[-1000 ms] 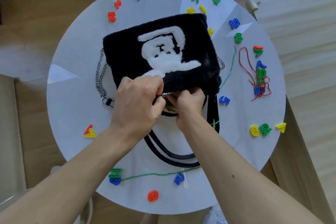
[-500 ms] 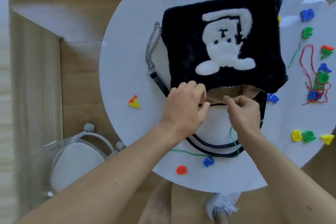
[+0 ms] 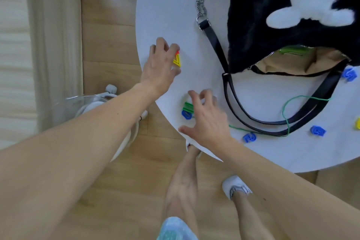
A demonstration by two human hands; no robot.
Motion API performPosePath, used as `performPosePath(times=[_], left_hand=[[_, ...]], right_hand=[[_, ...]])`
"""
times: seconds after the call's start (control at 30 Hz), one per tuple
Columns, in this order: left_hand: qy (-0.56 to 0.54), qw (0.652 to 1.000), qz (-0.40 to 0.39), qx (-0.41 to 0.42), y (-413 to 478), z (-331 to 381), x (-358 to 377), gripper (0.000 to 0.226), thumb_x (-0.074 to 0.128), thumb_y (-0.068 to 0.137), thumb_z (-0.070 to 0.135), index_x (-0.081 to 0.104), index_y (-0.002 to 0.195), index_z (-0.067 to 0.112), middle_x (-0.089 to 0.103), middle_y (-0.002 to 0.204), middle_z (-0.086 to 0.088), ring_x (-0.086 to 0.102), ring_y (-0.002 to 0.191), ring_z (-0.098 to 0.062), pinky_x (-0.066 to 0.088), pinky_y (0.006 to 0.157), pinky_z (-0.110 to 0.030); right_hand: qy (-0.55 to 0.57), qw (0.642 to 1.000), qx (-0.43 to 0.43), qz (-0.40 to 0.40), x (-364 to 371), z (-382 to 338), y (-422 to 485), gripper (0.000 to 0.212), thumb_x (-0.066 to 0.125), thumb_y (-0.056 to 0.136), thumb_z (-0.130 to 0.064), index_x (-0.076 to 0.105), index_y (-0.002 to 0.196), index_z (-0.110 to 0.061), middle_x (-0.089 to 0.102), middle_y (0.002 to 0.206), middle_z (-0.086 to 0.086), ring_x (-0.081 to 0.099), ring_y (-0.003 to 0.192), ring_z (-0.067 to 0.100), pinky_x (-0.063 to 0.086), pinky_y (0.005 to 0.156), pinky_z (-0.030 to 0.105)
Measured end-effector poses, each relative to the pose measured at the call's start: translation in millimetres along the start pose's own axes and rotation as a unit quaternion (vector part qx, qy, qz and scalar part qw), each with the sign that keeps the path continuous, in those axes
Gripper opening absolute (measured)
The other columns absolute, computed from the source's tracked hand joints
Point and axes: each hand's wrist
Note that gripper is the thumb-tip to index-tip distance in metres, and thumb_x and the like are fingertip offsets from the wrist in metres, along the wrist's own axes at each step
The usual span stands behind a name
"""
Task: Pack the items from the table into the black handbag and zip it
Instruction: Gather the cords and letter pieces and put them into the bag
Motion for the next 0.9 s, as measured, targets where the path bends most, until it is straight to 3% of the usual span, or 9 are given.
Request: performPosePath(times=[0.17,0.3,0.4,0.5,0.6,0.67,0.77,0.83,0.9], left_hand=[[0.021,0.998,-0.001,0.062,-1,4,7,0.042,0.061,0.093,0.018,0.047,0.132,0.014,0.042,0.126,-0.015,0.046,0.103,-0.03,0.053,0.073,-0.044],[0.04,0.995,0.0,0.092,-1,7,11,0.021,0.058,0.095,0.011,0.053,0.115,0.006,0.044,0.122,-0.016,0.046,0.094,-0.03,0.052,0.07,-0.045],[0.009,0.996,0.002,0.092,-1,7,12,0.019,0.052,0.094,0.001,0.055,0.112,0.005,0.045,0.118,-0.016,0.049,0.091,-0.032,0.05,0.075,-0.045],[-0.067,0.996,-0.003,0.058,-2,7,8,0.02,0.05,0.091,0.003,0.058,0.109,0.007,0.047,0.113,-0.014,0.051,0.087,-0.031,0.042,0.075,-0.035],[-0.202,0.979,-0.007,-0.014,-7,11,0,0.015,0.055,0.087,0.006,0.056,0.102,0.011,0.052,0.103,-0.012,0.052,0.073,-0.024,0.042,0.067,-0.029],[-0.389,0.916,-0.021,-0.09,-17,19,-5,0.014,0.055,0.088,0.003,0.053,0.098,0.013,0.054,0.091,-0.008,0.048,0.062,-0.018,0.04,0.058,-0.026],[-0.641,0.736,-0.105,-0.193,-37,41,-6,0.016,0.045,0.094,0.002,0.053,0.103,0.013,0.053,0.083,-0.009,0.048,0.064,-0.018,0.04,0.06,-0.028],[-0.732,0.616,-0.192,-0.219,-50,58,-4,0.021,0.036,0.099,0.014,0.055,0.107,0.012,0.053,0.086,-0.009,0.049,0.07,-0.018,0.041,0.067,-0.03],[-0.784,0.524,-0.263,-0.205,-60,72,-1,0.04,0.027,0.104,0.036,0.059,0.111,0.013,0.056,0.097,-0.008,0.054,0.086,-0.02,0.044,0.08,-0.032]], right_hand=[[-0.084,0.995,-0.046,0.039,17,-7,1,0.043,0.072,0.078,-0.017,0.055,0.117,-0.022,0.049,0.113,0.006,0.05,0.09,0.023,0.032,0.041,0.026],[-0.088,0.991,-0.091,0.049,14,8,4,0.045,0.065,0.069,0.01,0.063,0.104,-0.018,0.054,0.099,0.005,0.052,0.084,0.025,0.027,0.04,0.026],[-0.054,0.993,-0.094,0.054,6,19,6,0.038,0.061,0.072,0.013,0.067,0.098,-0.013,0.055,0.095,0.008,0.055,0.08,0.028,0.031,0.04,0.029],[-0.007,0.996,-0.076,0.047,-3,34,10,0.027,0.057,0.081,0.01,0.068,0.098,-0.007,0.057,0.099,0.01,0.058,0.083,0.031,0.043,0.046,0.036],[0.064,0.995,-0.057,0.047,-11,45,11,0.026,0.055,0.092,0.002,0.068,0.11,-0.008,0.061,0.108,0.01,0.061,0.089,0.032,0.053,0.067,0.045],[0.168,0.981,-0.022,0.092,-22,44,10,0.026,0.06,0.092,-0.003,0.065,0.116,-0.012,0.065,0.111,0.006,0.063,0.093,0.028,0.053,0.078,0.04],[0.322,0.932,0.003,0.167,-48,34,10,0.027,0.071,0.086,-0.011,0.056,0.107,-0.021,0.065,0.092,-0.007,0.063,0.083,0.014,0.051,0.072,0.028],[0.355,0.91,-0.039,0.21,-65,25,7,0.025,0.074,0.083,-0.013,0.056,0.099,-0.021,0.064,0.086,-0.014,0.061,0.077,0.005,0.048,0.067,0.018],[0.342,0.911,-0.079,0.216,-74,17,3,0.019,0.073,0.082,-0.012,0.061,0.096,-0.019,0.065,0.086,-0.013,0.061,0.078,0.004,0.049,0.07,0.019]])
Point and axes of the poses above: each hand's wrist, its own y-axis towards the middle knuckle, its own x-axis out of the palm, z = x × y
